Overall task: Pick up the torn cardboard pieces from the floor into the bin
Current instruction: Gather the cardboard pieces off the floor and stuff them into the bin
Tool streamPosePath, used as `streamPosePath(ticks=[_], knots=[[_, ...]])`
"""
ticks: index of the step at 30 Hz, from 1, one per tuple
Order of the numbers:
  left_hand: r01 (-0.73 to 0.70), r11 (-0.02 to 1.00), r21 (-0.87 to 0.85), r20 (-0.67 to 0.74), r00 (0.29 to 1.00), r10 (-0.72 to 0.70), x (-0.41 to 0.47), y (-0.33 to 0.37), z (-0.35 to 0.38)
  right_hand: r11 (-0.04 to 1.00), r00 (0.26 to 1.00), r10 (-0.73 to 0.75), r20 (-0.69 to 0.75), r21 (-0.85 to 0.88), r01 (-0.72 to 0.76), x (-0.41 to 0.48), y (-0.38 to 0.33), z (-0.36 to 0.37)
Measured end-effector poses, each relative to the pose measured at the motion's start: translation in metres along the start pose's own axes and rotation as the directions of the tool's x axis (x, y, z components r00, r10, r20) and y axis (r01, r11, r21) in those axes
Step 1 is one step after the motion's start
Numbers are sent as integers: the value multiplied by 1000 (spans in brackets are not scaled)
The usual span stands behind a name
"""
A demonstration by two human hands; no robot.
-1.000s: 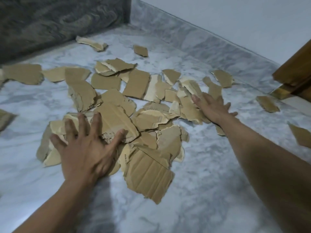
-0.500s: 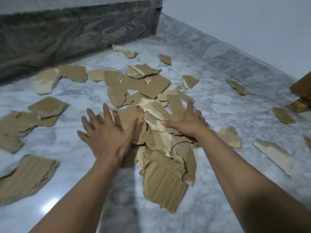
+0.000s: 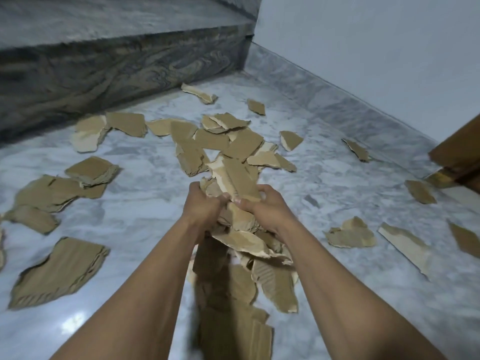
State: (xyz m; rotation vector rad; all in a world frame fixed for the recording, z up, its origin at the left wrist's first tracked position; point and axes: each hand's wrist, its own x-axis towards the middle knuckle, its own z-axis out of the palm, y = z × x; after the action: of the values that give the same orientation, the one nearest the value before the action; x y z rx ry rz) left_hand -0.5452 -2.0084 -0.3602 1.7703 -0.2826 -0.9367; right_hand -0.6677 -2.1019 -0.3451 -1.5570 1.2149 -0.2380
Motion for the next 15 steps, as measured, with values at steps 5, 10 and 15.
streamPosePath(ticks=[5, 10, 15], knots=[[4, 970, -241, 69, 998, 13, -37, -4, 16, 995, 996, -64, -61, 68, 68, -30, 15, -21], [-133, 946, -296, 156, 970, 186, -77, 34, 48, 980, 971, -137, -194, 113, 161, -76, 9, -66], [-202, 927, -315, 263, 920, 290, -134, 78, 103, 966, 916, -198, -350, 87, 242, -131, -3, -141]])
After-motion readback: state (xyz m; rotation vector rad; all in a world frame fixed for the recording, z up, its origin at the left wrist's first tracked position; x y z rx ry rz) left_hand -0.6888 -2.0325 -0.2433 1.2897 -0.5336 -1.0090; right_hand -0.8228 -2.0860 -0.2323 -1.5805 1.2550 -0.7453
